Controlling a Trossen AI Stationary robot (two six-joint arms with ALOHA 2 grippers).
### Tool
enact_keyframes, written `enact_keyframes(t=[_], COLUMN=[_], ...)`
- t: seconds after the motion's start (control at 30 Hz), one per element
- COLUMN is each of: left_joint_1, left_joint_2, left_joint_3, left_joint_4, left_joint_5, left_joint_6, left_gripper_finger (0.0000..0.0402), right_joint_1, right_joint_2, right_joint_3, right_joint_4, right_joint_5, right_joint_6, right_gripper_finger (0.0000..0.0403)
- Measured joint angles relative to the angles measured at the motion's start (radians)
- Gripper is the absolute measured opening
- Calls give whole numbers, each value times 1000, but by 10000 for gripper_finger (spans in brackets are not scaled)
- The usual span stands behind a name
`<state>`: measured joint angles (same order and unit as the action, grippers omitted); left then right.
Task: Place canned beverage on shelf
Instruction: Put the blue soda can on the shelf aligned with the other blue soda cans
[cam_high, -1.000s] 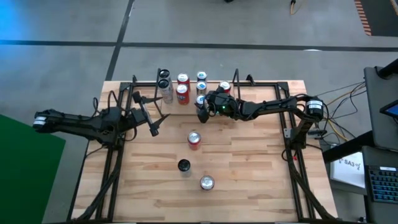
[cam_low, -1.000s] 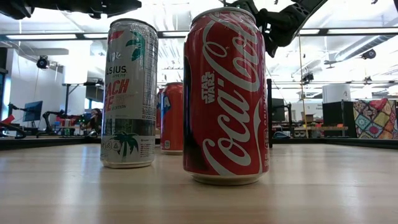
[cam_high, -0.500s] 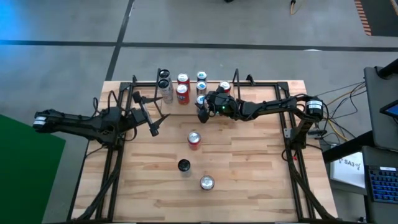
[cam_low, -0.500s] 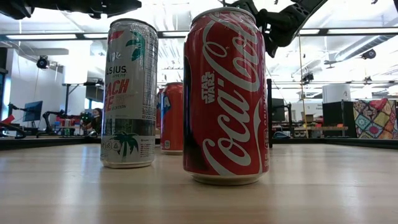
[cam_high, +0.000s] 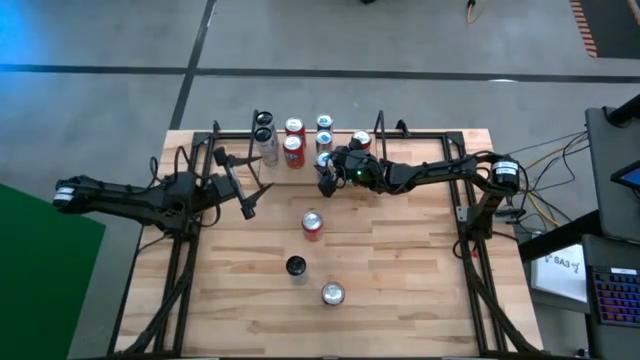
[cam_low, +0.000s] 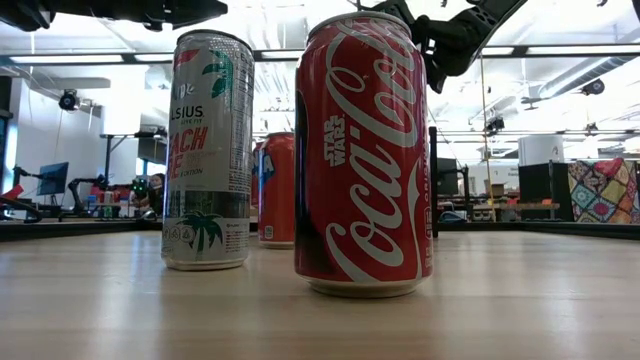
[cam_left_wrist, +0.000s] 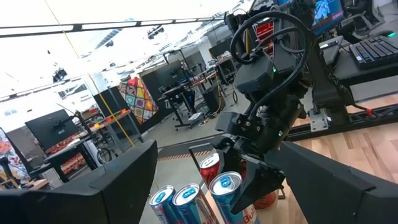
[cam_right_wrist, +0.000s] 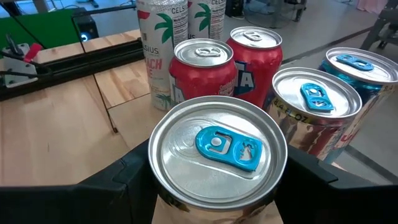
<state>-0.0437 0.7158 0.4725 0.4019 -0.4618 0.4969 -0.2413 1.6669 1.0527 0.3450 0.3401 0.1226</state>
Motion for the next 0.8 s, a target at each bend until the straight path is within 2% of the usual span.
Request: enact_keyframes(t=[0.5, 0.8], left_joint_1=[0, 0], left_joint_2=[0, 0], left_joint_3=[0, 0], left_joint_4=[1, 2], left_joint_5=[0, 0], left_joint_6=[0, 0], left_gripper_finger=[322, 322], right_joint_1=[0, 0], right_joint_2=[0, 0], right_joint_3=[0, 0], right_joint_4=[-1, -3], right_joint_5=[1, 2], right_joint_6=[-3, -3], right_gripper_finger=[238, 290])
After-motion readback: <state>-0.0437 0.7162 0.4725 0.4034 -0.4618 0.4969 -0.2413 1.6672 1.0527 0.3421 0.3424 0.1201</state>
